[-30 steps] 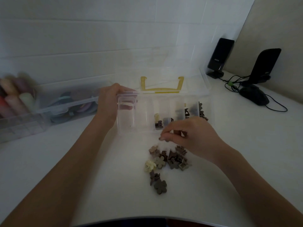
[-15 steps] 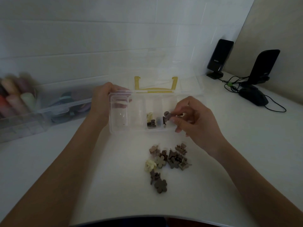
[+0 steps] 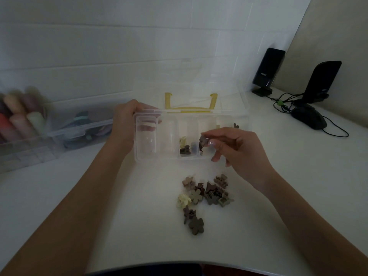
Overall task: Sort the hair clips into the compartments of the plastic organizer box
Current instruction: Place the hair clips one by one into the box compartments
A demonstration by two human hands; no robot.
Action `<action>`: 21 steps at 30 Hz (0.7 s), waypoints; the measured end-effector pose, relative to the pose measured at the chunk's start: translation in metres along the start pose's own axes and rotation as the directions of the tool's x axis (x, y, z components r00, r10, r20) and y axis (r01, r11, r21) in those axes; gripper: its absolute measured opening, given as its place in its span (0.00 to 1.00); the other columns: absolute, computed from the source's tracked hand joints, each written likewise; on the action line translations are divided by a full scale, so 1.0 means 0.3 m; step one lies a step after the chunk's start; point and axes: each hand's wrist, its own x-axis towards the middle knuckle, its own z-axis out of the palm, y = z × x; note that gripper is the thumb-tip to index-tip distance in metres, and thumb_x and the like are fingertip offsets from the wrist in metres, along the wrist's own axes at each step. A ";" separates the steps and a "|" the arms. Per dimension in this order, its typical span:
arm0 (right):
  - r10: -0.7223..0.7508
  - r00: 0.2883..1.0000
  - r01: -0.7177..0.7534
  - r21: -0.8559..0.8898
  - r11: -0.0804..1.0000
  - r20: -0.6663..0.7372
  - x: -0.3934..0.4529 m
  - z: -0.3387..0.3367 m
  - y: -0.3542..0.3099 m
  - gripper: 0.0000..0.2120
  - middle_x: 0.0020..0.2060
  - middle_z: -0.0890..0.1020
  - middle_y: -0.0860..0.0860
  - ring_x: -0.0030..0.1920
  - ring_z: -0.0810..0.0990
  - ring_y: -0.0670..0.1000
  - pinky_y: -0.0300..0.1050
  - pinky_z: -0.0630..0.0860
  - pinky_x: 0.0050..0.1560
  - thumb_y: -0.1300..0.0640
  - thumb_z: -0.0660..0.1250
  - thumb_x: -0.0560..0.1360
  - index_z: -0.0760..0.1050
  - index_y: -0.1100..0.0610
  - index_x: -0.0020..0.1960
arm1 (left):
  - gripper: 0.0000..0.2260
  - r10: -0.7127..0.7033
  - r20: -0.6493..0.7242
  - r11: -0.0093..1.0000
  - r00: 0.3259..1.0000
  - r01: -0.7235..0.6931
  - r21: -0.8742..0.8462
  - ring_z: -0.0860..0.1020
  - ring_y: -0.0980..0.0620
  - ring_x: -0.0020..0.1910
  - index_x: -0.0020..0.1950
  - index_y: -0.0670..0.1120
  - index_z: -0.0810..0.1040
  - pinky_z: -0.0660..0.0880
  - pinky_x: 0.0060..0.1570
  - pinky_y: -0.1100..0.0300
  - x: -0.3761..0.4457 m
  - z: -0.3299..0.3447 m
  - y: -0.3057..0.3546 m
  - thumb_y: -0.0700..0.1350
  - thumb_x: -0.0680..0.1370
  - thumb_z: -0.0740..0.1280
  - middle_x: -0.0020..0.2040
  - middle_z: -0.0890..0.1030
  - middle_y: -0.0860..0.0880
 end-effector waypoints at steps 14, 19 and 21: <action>-0.079 0.973 0.085 0.018 0.996 -0.215 0.003 -0.009 0.003 0.10 0.46 0.83 0.48 0.32 0.82 0.48 0.35 0.76 0.33 0.68 0.65 0.75 0.78 0.56 0.51 | 0.13 0.169 0.067 0.985 0.983 -0.171 0.026 0.79 0.54 0.29 0.28 0.45 0.83 0.73 0.28 0.65 -0.013 -0.007 0.001 0.45 0.62 0.59 0.28 0.82 0.49; -0.068 0.965 0.081 0.039 0.996 -0.252 0.000 -0.009 0.000 0.09 0.46 0.83 0.48 0.31 0.81 0.51 0.31 0.71 0.30 0.67 0.65 0.75 0.78 0.56 0.49 | 0.13 0.175 0.082 0.983 0.981 -0.178 0.038 0.78 0.55 0.29 0.27 0.46 0.84 0.73 0.30 0.65 -0.018 -0.008 0.004 0.45 0.62 0.59 0.27 0.82 0.49; -0.057 0.959 0.077 0.062 0.995 -0.276 0.001 -0.011 -0.005 0.08 0.46 0.83 0.48 0.31 0.81 0.52 0.32 0.72 0.30 0.67 0.65 0.76 0.78 0.56 0.49 | 0.21 0.125 0.075 0.992 0.989 -0.126 0.011 0.78 0.55 0.29 0.27 0.46 0.83 0.74 0.30 0.66 -0.016 -0.003 0.005 0.39 0.69 0.53 0.27 0.82 0.49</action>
